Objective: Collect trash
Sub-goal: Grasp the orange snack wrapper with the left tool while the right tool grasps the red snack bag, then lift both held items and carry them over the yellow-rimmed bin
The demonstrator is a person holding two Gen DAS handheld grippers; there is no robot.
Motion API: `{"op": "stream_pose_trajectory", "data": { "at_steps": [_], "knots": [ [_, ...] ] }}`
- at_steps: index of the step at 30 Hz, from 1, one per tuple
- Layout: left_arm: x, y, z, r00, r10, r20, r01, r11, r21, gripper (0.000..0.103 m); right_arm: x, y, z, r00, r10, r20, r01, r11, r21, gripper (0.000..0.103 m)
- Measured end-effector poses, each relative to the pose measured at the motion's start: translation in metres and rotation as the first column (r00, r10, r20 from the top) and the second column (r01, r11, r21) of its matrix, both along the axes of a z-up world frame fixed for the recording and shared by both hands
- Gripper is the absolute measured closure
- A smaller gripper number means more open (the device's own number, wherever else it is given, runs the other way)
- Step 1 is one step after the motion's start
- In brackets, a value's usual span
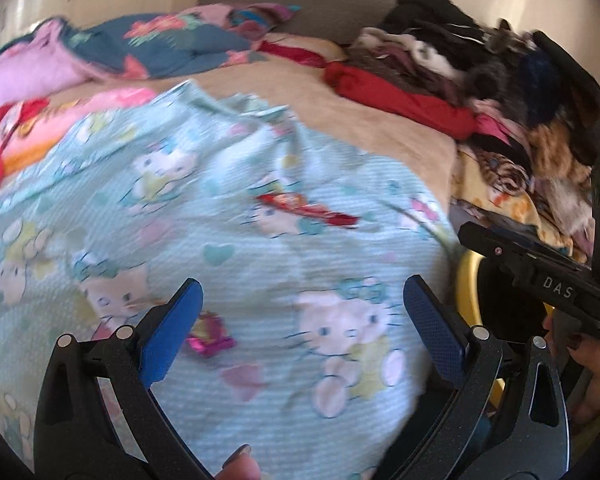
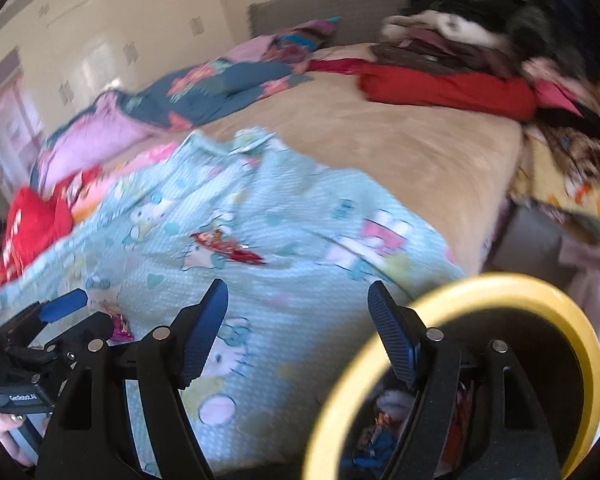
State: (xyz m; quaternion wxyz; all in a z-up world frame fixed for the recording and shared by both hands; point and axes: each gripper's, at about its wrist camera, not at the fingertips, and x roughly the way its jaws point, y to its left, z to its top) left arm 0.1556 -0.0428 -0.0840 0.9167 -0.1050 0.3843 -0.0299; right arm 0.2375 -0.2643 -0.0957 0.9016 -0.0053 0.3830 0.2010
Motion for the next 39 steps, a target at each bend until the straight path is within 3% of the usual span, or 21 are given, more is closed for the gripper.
{"op": "stream_pose_trajectory", "data": {
  "at_steps": [8, 14, 19, 21, 26, 31, 34, 39],
  "knots": [
    [0.002, 0.037, -0.027, 0.992, 0.091, -0.085, -0.096, 0.994, -0.056, 0.012, 0.036, 0.065, -0.02, 0.992, 0.12, -0.048, -0.125, 0.984, -0.127, 0.033],
    [0.004, 0.048, -0.043, 0.985, 0.109, -0.131, -0.124, 0.986, -0.113, 0.03, 0.061, 0.102, -0.043, 0.982, 0.161, -0.099, -0.18, 0.958, -0.221, 0.034],
    [0.004, 0.045, -0.052, 0.983, 0.094, -0.159, -0.117, 0.983, -0.142, 0.042, 0.08, 0.118, -0.063, 0.978, 0.147, -0.149, -0.184, 0.942, -0.279, 0.044],
    [0.005, 0.043, -0.056, 0.982, 0.085, -0.171, -0.112, 0.982, -0.154, 0.046, 0.088, 0.121, -0.071, 0.977, 0.132, -0.167, -0.177, 0.937, -0.3, 0.055],
    [0.008, 0.042, -0.062, 0.98, 0.086, -0.181, -0.116, 0.98, -0.162, 0.051, 0.101, 0.113, -0.077, 0.977, 0.093, -0.19, -0.138, 0.961, -0.239, 0.085],
    [0.012, 0.049, -0.066, 0.976, 0.099, -0.192, -0.136, 0.973, -0.186, 0.063, 0.102, 0.091, -0.063, 0.981, 0.063, -0.181, -0.083, 0.991, -0.104, 0.087],
    [0.013, 0.054, -0.068, 0.974, 0.108, -0.199, -0.147, 0.97, -0.193, 0.076, 0.091, 0.079, -0.051, 0.985, 0.063, -0.158, -0.073, 0.996, -0.054, 0.087],
    [0.013, 0.064, -0.066, 0.973, 0.117, -0.2, -0.16, 0.964, -0.214, 0.086, 0.064, 0.059, -0.03, 0.99, 0.068, -0.121, -0.063, 0.997, 0.05, 0.087]
  ]
}}
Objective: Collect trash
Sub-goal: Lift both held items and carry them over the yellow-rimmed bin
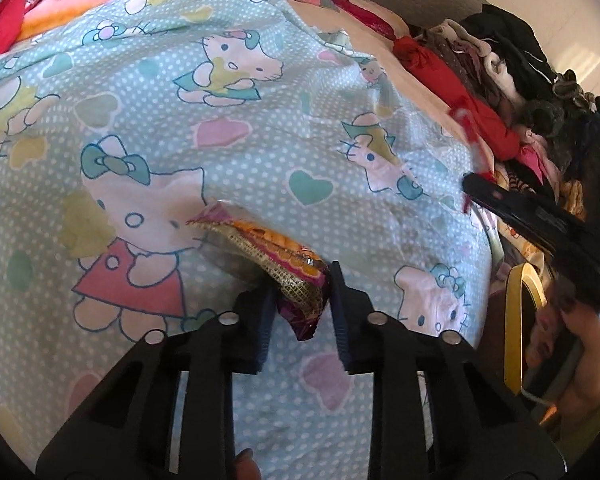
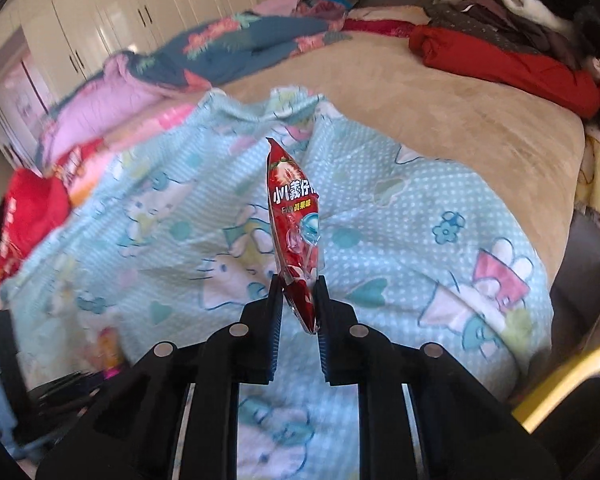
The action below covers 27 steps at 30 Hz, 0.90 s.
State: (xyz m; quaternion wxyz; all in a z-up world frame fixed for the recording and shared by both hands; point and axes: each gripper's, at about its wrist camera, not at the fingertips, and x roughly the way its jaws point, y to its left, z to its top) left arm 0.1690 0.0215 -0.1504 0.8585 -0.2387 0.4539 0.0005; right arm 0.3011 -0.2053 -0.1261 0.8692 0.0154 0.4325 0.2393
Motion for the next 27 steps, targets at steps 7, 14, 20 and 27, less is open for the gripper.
{"op": "stream_pose_trajectory", "data": {
  "at_steps": [7, 14, 20, 27],
  "knots": [
    [0.002, -0.005, 0.021, 0.998, -0.012, 0.066, 0.012, 1.0, -0.002, 0.087, -0.045, -0.028, 0.025, 0.999, -0.006, 0.045, 0.002, 0.996, 0.086, 0.087],
    [0.0, -0.026, 0.046, 0.991, -0.056, 0.122, 0.054, 0.998, 0.017, 0.087, -0.075, -0.052, 0.035, 0.998, -0.026, 0.064, 0.02, 0.994, 0.105, 0.087],
    [-0.003, -0.048, 0.064, 0.982, -0.101, 0.158, 0.096, 0.995, 0.042, 0.087, -0.095, -0.079, 0.041, 0.995, -0.073, 0.075, 0.064, 0.992, 0.112, 0.087],
    [-0.01, -0.073, 0.08, 0.97, -0.15, 0.19, 0.141, 0.988, 0.061, 0.087, -0.113, -0.113, 0.049, 0.989, -0.121, 0.081, 0.11, 0.985, 0.134, 0.087]
  ]
}}
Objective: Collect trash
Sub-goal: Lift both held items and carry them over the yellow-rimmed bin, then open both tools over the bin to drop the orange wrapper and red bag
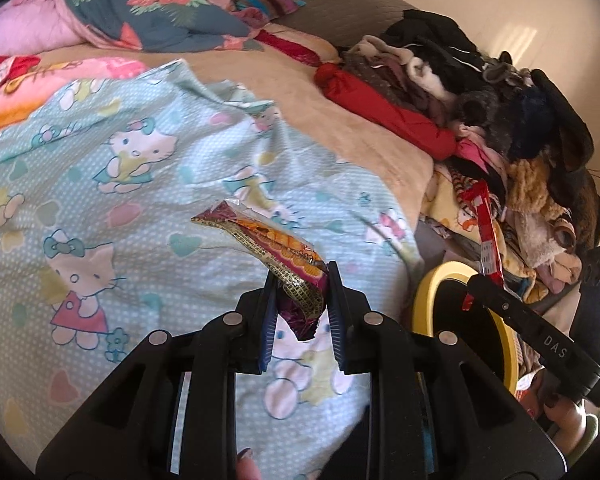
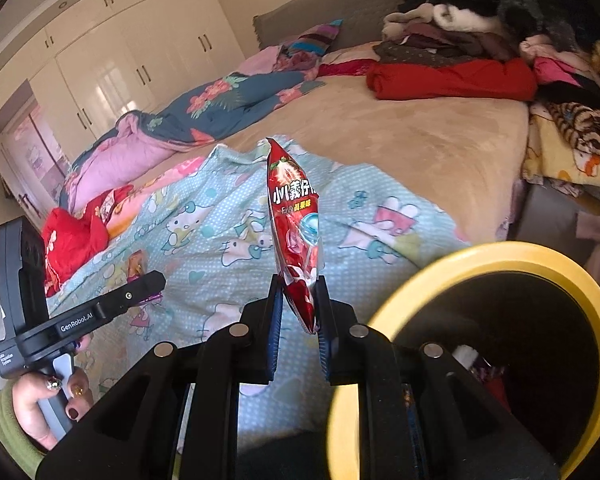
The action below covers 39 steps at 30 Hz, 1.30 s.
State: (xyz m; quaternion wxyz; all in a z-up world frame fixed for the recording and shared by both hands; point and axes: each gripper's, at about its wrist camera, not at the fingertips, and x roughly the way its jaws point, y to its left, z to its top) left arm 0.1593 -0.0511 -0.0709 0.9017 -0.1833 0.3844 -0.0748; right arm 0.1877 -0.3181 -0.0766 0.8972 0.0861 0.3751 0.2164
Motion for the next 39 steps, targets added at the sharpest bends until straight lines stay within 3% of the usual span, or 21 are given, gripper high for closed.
{"op": "stream_pose_trajectory", "data": {
  "at_steps": [21, 31, 39],
  "knots": [
    [-0.016, -0.083, 0.016, 0.979, -0.2, 0.042, 0.197, 0.978, 0.067, 0.087, -0.033, -0.097, -0.012, 0.979, -0.197, -0.053, 0.197, 0.98, -0.003, 0.087],
    [-0.022, -0.126, 0.008, 0.947, -0.321, 0.025, 0.318, 0.943, 0.102, 0.087, -0.034, -0.137, -0.033, 0.959, -0.257, -0.121, 0.261, 0.965, 0.02, 0.086],
    [-0.021, -0.171, -0.002, 0.898, -0.439, 0.001, 0.435, 0.891, 0.13, 0.087, -0.034, -0.161, -0.041, 0.942, -0.288, -0.174, 0.298, 0.954, 0.035, 0.085]
  ]
}}
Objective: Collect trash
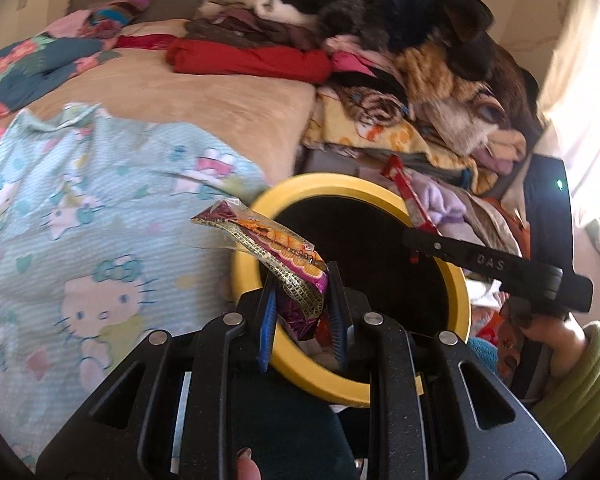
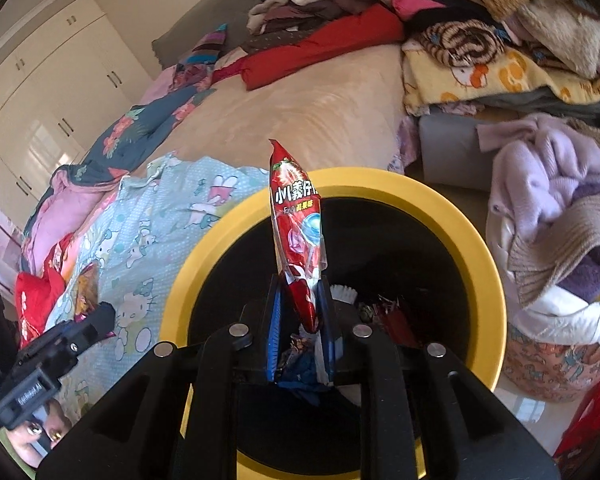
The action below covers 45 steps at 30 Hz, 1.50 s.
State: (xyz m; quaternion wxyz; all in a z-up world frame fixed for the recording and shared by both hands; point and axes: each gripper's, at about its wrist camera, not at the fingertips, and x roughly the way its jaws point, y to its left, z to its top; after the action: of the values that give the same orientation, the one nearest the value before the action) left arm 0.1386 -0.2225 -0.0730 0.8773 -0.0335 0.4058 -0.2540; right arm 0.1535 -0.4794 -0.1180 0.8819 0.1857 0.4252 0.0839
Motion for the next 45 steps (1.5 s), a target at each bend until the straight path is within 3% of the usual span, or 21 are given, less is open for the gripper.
{"op": "stream_pose_trajectory", "data": {
  "at_steps": [5, 9, 12, 16, 20, 22, 24, 25, 28, 33, 40, 45],
  "knots": [
    [0.002, -0.028, -0.009, 0.997, -0.074, -0.014, 0.074, 0.997, 0.027, 0.086, -0.004, -0.018, -0.002, 0.999, -0.028, -0.026, 0.028, 0.999, 0.019, 0.082],
    [0.007, -0.043, -0.017, 0.994, -0.104, -0.038, 0.106, 0.994, 0.039, 0.084, -0.009, -0.028, 0.001, 0.999, -0.043, -0.032, 0.043, 0.999, 0.017, 0.069],
    [0.01, -0.047, -0.021, 0.993, -0.112, -0.042, 0.114, 0.992, 0.053, 0.077, -0.014, -0.03, 0.005, 0.999, -0.038, -0.037, 0.038, 0.999, -0.003, 0.064],
    [0.011, -0.043, -0.022, 0.993, -0.114, -0.043, 0.116, 0.992, 0.049, 0.059, -0.019, -0.024, 0.015, 0.999, -0.013, -0.038, 0.012, 0.999, -0.034, 0.054],
    [0.01, -0.037, -0.018, 0.994, -0.103, -0.025, 0.104, 0.993, 0.056, 0.046, -0.024, -0.01, 0.034, 0.999, 0.03, -0.009, -0.031, 0.991, -0.13, 0.039],
    [0.008, -0.03, -0.014, 0.996, -0.086, -0.012, 0.087, 0.995, 0.053, 0.036, -0.032, -0.003, 0.043, 0.999, 0.037, 0.028, -0.032, 0.984, -0.176, 0.027],
    [0.007, -0.023, -0.009, 0.998, -0.064, 0.006, 0.064, 0.997, 0.05, 0.033, -0.05, 0.006, 0.055, 0.992, 0.025, 0.122, 0.004, 0.974, -0.227, 0.016],
    [0.006, -0.02, -0.006, 0.998, -0.055, 0.016, 0.054, 0.997, 0.049, 0.024, -0.056, 0.008, 0.057, 0.987, 0.026, 0.157, 0.01, 0.973, -0.23, 0.014],
    [-0.002, -0.004, 0.004, 0.997, -0.015, 0.076, 0.011, 0.999, 0.052, 0.014, -0.081, 0.017, 0.065, 0.962, -0.007, 0.273, 0.067, 0.975, -0.213, 0.006],
    [-0.02, 0.029, 0.021, 0.983, 0.079, 0.165, -0.088, 0.995, 0.045, 0.011, -0.1, 0.039, 0.074, 0.917, -0.044, 0.397, 0.116, 0.98, -0.16, 0.006],
    [-0.042, 0.073, 0.033, 0.956, 0.183, 0.228, -0.189, 0.982, 0.002, 0.011, -0.134, 0.091, 0.078, 0.822, -0.004, 0.569, 0.185, 0.948, -0.26, 0.006],
    [-0.058, 0.098, 0.04, 0.932, 0.232, 0.279, -0.236, 0.972, -0.019, 0.011, -0.142, 0.103, 0.074, 0.806, -0.018, 0.592, 0.238, 0.925, -0.296, 0.006]
  ]
}}
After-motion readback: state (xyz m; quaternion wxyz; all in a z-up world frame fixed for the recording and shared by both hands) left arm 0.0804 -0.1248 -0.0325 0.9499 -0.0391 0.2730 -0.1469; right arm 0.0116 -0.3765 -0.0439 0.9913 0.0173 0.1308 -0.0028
